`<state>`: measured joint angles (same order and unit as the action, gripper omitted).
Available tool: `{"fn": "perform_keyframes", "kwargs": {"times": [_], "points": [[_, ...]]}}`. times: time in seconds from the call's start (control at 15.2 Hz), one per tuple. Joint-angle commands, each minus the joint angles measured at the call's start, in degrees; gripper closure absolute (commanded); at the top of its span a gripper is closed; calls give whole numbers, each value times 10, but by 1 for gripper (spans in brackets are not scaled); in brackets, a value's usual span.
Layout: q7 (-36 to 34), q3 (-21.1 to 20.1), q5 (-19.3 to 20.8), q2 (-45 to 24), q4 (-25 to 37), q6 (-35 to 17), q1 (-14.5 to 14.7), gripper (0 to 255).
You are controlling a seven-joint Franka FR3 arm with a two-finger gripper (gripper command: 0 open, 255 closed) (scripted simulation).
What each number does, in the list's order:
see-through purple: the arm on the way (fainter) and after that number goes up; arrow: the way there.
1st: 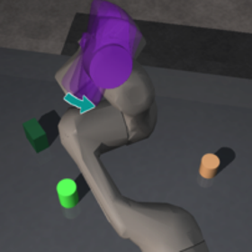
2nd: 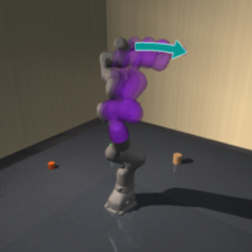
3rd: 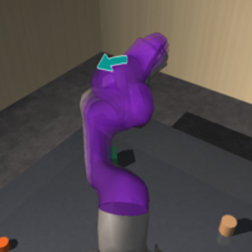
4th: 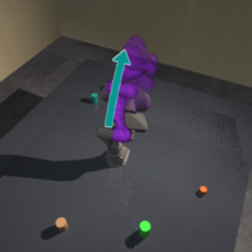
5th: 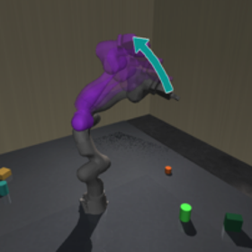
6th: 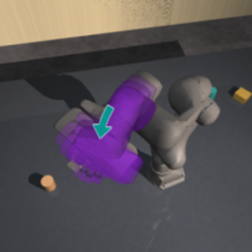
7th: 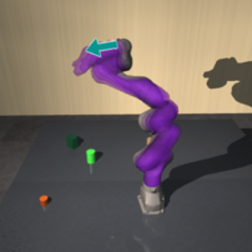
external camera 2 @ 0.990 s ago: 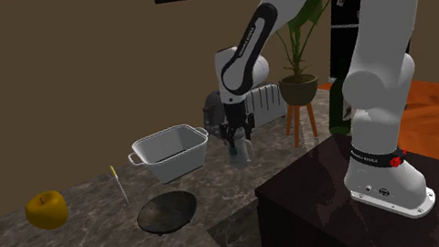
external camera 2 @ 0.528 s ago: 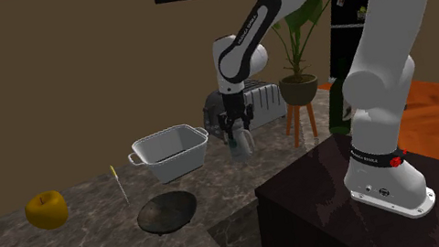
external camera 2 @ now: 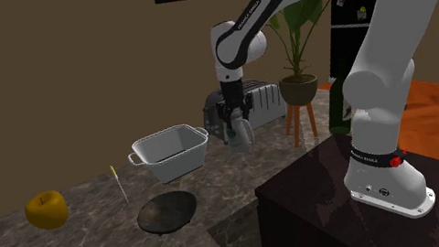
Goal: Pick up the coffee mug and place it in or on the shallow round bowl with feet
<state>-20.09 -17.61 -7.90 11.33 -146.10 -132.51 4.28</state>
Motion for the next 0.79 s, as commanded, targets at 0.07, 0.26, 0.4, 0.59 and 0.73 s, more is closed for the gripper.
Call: {"fn": "perform_keyframes", "kwargs": {"times": [0.07, 0.26, 0.4, 0.59, 0.73], "points": [[2, 2, -3, 18, 10, 27, 1, 255], [3, 5, -5, 32, 20, 52, 1, 255], [-27, -15, -8, 23, 35, 55, 14, 255], [-74, -44, -9, 5, 61, 60, 31, 255], [-106, -63, -7, -11, 83, 64, 41, 255]]}}
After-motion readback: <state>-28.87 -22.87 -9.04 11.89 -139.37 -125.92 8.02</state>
